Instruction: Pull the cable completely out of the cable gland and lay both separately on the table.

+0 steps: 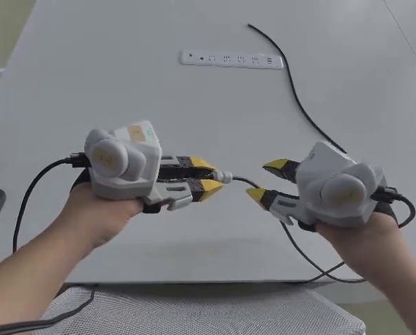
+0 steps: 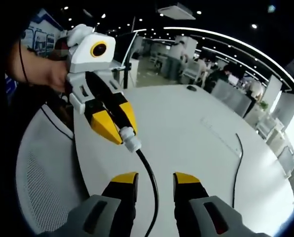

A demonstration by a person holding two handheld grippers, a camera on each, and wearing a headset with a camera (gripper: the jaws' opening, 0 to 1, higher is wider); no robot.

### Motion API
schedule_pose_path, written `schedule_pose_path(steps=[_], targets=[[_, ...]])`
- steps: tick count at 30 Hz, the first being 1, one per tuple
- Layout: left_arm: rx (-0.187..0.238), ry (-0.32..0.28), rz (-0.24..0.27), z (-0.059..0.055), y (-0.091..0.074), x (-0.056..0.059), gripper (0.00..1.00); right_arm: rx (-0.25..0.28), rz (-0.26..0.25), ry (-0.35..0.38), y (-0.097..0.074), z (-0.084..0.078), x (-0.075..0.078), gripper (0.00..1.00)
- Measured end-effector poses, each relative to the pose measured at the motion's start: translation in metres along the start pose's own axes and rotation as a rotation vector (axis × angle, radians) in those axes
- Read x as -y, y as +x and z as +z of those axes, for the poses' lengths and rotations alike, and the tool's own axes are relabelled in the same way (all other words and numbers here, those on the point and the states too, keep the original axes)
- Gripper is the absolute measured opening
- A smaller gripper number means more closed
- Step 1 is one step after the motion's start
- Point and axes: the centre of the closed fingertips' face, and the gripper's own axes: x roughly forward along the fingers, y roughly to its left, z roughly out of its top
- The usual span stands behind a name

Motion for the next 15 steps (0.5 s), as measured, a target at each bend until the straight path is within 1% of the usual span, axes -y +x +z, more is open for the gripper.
schedule_pose_path(steps=[4,5,9,12,15], targets=[[0.000,0.003,-0.005,0.000,0.000,0.001,0.15,-0.002,0.024,-0.029,0.006,0.007,-0.007,0.19],[0.000,0.003,-0.006,0.000,-0.001,0.001,0.15,-0.001,0.027,-0.047,0.008,0.009,-0.009,0.18],[-0.001,0.005,-0.011,0.000,-0.001,0.002,0.15,-0.003,0.032,-0.080,0.011,0.013,-0.013,0.14],[-0.001,0.007,-0.015,0.000,-0.002,0.002,0.15,0.000,0.033,-0.092,0.011,0.015,-0.013,0.10],[-0.001,0.007,-0.018,0.000,-0.002,0.002,0.15,-0.002,0.035,-0.098,0.012,0.016,-0.014,0.08]])
